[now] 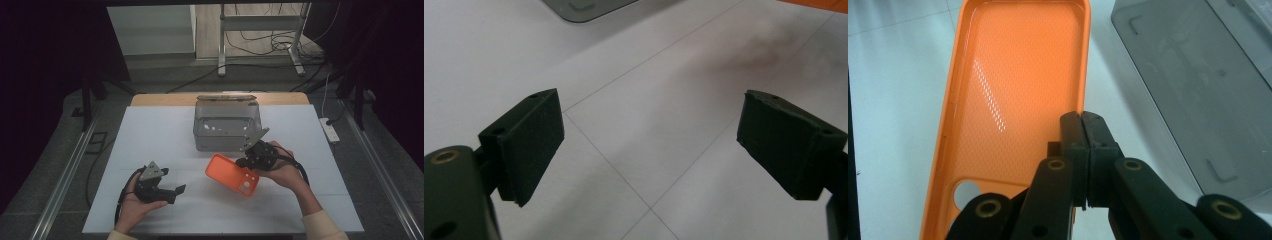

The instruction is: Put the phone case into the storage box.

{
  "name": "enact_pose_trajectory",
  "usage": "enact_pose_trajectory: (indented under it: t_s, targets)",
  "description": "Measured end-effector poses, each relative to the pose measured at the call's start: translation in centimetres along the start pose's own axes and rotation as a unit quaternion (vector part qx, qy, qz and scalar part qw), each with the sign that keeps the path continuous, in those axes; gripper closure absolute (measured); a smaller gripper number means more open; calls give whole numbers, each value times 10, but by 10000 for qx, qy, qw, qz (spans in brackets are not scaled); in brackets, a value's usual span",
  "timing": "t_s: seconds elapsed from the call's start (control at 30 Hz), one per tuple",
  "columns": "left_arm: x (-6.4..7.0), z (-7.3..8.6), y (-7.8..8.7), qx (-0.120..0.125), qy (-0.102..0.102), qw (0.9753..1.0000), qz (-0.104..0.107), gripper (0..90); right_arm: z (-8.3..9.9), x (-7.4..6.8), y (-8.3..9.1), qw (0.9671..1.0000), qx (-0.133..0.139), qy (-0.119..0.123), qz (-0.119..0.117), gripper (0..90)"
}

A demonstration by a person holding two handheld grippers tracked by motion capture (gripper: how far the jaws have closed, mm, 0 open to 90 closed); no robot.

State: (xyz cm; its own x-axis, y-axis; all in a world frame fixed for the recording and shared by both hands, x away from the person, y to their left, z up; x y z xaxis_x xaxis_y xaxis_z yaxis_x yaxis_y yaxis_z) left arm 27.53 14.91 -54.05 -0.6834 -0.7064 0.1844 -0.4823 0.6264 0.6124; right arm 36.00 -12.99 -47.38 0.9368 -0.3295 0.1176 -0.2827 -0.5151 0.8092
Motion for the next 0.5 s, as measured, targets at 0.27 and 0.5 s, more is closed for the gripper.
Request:
enact_pose_trajectory:
  t_s: [0.27,0.5]
  targets:
    - [4,-2,-1,-32,-32,10000,3,118,-2,-5,0,10000,-3,65,46,888]
    - [2,-2,-1,-43,24,10000,-3,122,-4,-8,-2,9999,-1,101,-10,888]
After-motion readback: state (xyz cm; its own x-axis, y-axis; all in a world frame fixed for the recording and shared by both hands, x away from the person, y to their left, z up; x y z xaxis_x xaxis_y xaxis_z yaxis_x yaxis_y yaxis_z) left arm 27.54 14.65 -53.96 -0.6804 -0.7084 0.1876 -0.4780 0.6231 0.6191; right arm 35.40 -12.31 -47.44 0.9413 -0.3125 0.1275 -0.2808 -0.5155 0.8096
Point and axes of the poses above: each handheld gripper's, and its own axes: y roughly backward along the jaws, z roughly out of its underside, x roughly to its right, the point moved 5 cm from there along -y, roughly forward along the jaws, and after that the axes turned 4 degrees about z, right-handed, at the moved point
